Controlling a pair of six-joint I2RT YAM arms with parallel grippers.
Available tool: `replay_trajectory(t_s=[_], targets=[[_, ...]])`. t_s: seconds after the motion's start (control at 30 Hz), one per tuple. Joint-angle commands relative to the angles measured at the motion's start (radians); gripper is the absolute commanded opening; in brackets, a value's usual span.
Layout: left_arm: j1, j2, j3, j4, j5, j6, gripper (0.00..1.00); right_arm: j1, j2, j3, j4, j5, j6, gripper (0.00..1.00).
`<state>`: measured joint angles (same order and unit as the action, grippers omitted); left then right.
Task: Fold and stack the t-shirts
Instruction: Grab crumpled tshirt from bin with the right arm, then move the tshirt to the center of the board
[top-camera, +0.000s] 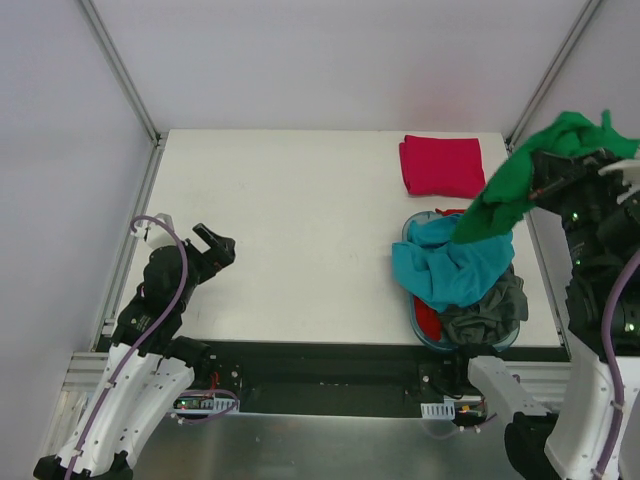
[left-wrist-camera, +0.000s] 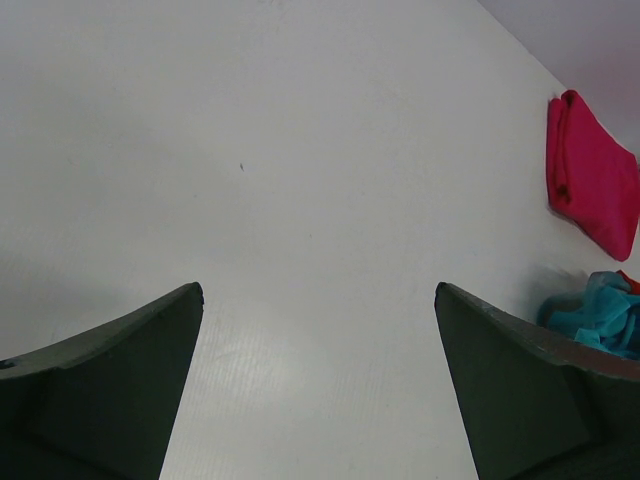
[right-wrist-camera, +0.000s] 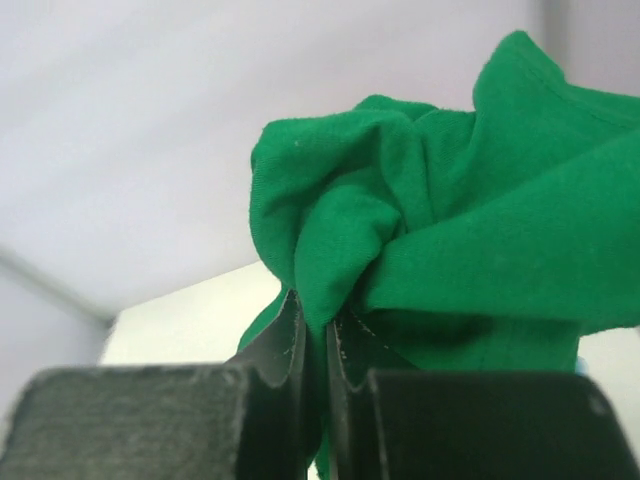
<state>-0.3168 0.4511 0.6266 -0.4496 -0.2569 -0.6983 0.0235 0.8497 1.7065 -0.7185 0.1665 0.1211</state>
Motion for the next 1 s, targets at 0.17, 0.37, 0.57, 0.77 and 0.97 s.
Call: replay_trajectory(t_s=[0.17, 0.37, 0.57, 0.77, 0.97], targets=[[-0.001, 0.032, -0.004, 0.032, 0.047, -0.003, 0.99, 0.253, 0.274, 0.042, 0.427, -0.566, 0.102, 0.01], [-0.001, 0.029, -0.034, 0.031, 0.067, -0.043, 0.99, 0.559, 0.469, -0.065, 0.487, -0.622, -0.095, 0.06], [-0.001, 0.053, -0.062, 0.025, 0.116, -0.055, 0.99, 0.673, 0.595, -0.387, 0.599, -0.278, -0.253, 0.24], [-0.001, 0.124, -0.102, 0.02, 0.177, -0.059, 0.99, 0.704, 0.709, -0.374, 0.454, -0.047, -0.354, 0.96], [-0.001, 0.219, -0.134, 0.019, 0.231, -0.069, 0.99, 0.704, 0.637, -0.415, 0.418, 0.091, -0.386, 0.96]])
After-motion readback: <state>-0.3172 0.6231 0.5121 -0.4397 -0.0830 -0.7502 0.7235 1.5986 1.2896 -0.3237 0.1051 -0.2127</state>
